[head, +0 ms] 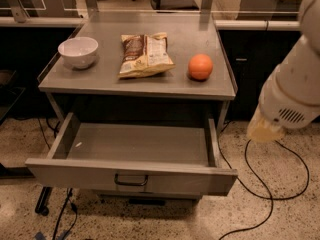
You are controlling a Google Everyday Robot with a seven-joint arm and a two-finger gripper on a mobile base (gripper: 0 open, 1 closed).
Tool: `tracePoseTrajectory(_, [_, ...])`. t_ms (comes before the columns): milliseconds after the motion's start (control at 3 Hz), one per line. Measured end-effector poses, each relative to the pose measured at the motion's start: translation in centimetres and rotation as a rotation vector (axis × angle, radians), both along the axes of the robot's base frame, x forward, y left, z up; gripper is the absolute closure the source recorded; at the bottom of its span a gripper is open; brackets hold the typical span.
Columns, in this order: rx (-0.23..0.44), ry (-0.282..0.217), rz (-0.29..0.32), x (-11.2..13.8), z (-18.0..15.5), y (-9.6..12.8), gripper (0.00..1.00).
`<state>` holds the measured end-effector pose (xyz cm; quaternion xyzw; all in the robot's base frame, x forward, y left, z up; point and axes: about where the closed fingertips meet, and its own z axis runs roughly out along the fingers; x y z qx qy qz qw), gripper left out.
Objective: Close top drawer
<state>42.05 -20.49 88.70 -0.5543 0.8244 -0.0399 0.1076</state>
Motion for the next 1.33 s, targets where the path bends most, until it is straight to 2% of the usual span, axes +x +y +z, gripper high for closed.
tracePoseTrajectory(333, [0.007, 0.071, -0.03, -1.2, -4.3, 0.4, 1.0])
tracePoseTrajectory(667, [0.007, 0.071, -0.03, -1.2, -4.3, 0.4, 1.0])
tracePoseTrajectory(1000, [0.03, 0.122, -0.044, -3.3, -6.7, 1.4, 1.0])
tracePoseTrajectory(1333, [0.086, 0.19, -0.079, -4.4, -12.5, 4.1, 1.0])
